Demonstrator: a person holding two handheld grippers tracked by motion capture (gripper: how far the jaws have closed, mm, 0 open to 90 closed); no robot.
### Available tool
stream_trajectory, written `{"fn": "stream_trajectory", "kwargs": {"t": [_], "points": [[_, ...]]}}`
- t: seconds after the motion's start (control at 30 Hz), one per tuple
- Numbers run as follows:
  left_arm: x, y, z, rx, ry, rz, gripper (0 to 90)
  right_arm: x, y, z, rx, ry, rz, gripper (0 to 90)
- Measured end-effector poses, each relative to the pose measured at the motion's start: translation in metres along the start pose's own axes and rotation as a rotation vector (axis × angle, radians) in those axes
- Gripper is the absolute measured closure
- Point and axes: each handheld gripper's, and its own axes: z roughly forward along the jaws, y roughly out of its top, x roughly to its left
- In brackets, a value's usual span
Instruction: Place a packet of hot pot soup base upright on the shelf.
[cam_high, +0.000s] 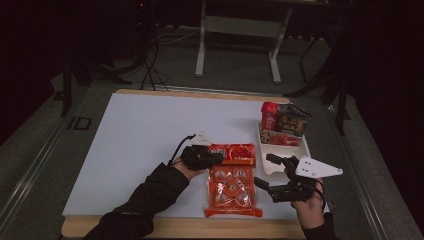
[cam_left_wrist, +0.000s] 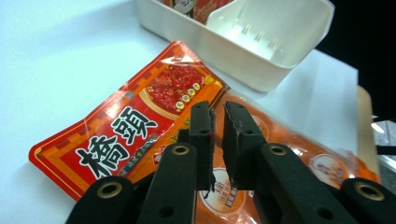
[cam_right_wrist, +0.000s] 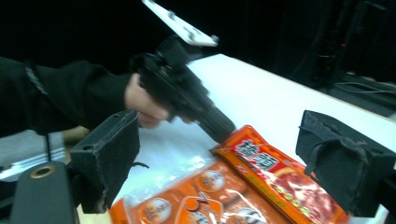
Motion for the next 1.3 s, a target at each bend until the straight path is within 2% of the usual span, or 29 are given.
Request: {"fn": "stream_trajectory", "kwargs": {"t": [0.13,0.17,0.23,0.3,0.47,0.53,0.67,0.83,0.93,0.97,1.1,1.23,1.3], "points": [[0.004,0.0,-0.007,-0.009,0.03,-0.02,71.2,0.001,0.001,-0.002,0.007,-0.03,-0.01,12.6],[0.005,0.0,-0.009,-0.009,0.042,-0.021,65.9,0.001,0.001,-0.002,0.008,-0.029,-0.007,12.3],[0.009,-0.001,-0.012,-0.005,0.048,-0.031,61.1,0.002,0.002,-0.002,0.007,-0.03,0.0,12.3],[0.014,-0.003,-0.015,-0.021,0.033,-0.053,55.7,0.002,0.002,-0.003,-0.003,-0.031,0.007,12.1],[0.031,-0.008,-0.017,-0.033,0.091,-0.115,46.5,0.003,0.003,-0.003,0.0,-0.038,-0.001,10.5],[0.039,-0.011,-0.016,-0.028,0.12,-0.132,42.7,0.004,0.003,-0.003,-0.002,-0.063,-0.013,10.2],[0.052,-0.019,-0.01,-0.005,0.15,-0.172,37.9,0.006,0.002,0.0,0.013,-0.066,-0.021,9.8],[0.065,-0.028,-0.003,0.011,0.159,-0.212,35.6,0.009,0.001,0.002,0.016,-0.053,-0.029,9.8],[0.069,-0.031,0.006,0.039,0.156,-0.225,35.8,0.01,0.001,0.003,0.023,-0.045,-0.035,9.8],[0.069,-0.031,0.006,0.039,0.156,-0.225,36.7,0.01,0.001,0.003,0.023,-0.045,-0.035,9.8],[0.073,-0.032,0.021,0.095,0.152,-0.242,39.9,0.012,0.001,0.004,0.039,-0.045,-0.044,9.8],[0.073,-0.032,0.029,0.097,0.147,-0.25,41.4,0.012,0.001,0.004,0.045,-0.039,-0.049,9.9],[0.072,-0.031,0.03,0.1,0.151,-0.247,45.7,0.012,0.0,0.004,0.045,-0.039,-0.045,9.9]]}}
